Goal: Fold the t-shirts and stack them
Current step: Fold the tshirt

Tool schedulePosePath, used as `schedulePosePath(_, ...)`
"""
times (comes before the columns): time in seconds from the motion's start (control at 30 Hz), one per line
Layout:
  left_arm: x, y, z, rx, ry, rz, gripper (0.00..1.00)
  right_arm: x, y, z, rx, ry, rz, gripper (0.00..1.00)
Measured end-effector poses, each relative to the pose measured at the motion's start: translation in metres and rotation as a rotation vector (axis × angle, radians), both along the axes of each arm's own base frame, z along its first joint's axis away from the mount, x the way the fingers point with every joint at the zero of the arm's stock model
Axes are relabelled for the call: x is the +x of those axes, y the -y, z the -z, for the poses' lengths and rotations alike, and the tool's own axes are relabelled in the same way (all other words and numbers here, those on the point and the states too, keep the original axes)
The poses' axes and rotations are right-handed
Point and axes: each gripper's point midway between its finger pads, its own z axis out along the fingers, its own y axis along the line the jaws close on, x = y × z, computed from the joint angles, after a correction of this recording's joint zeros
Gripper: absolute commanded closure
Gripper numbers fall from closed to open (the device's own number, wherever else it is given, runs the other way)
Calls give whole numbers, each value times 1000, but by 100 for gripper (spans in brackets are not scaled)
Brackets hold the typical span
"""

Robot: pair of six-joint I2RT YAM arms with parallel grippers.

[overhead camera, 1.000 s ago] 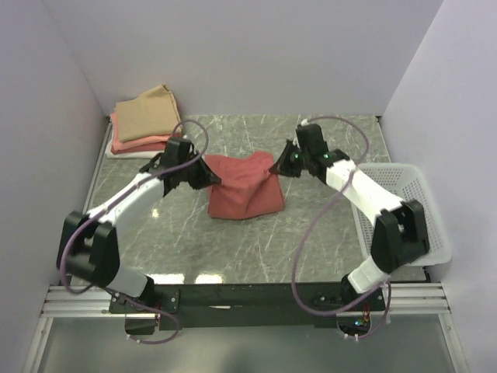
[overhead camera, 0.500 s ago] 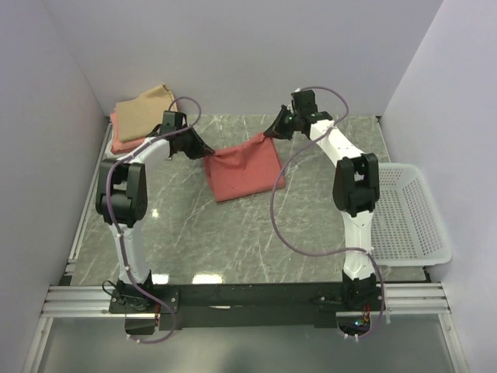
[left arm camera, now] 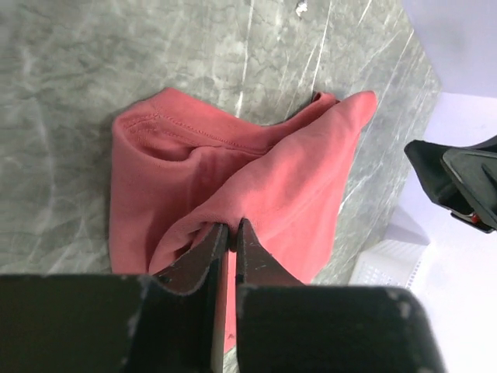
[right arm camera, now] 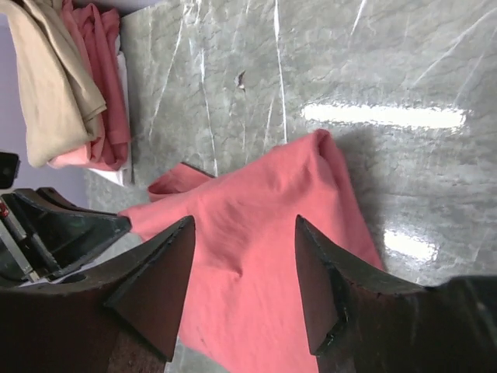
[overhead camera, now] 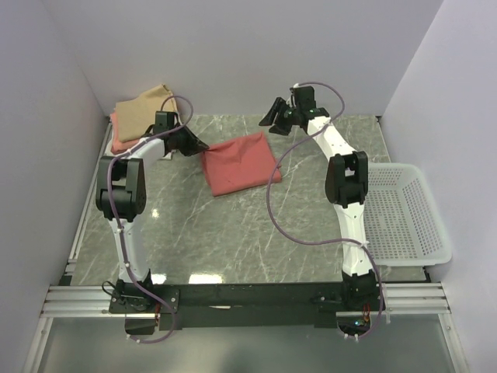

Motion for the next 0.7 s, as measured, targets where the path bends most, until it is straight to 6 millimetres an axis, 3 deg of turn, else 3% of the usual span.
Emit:
schedulePosePath(0.13, 2, -13, 5, -2, 6, -29, 67, -2, 5, 2, -29, 7, 9, 39)
schedulePosePath(0.23, 2, -24, 10, 22, -4, -60, 57, -20, 10, 8, -77, -20, 12, 39)
schedulePosePath(0.3, 4, -32, 7, 46, 0, -92, 56, -36, 15, 10, -110, -44, 14, 41)
schedulePosePath(0.37, 5, -38, -2, 76, 16, -121, 58, -49, 14, 7, -133, -43, 9, 42)
schedulePosePath(0.5, 2, -36, -31, 135, 72, -150, 68, -77, -1, 4, -149, -43, -30, 54)
schedulePosePath(0.6, -1, -13, -45, 164, 114, -120, 81, -92, -14, 7, -144, -48, -61, 58)
schedulePosePath(0.7, -7, 18, -43, 178, 120, -62, 93, -104, -29, 14, -141, -63, -92, 62)
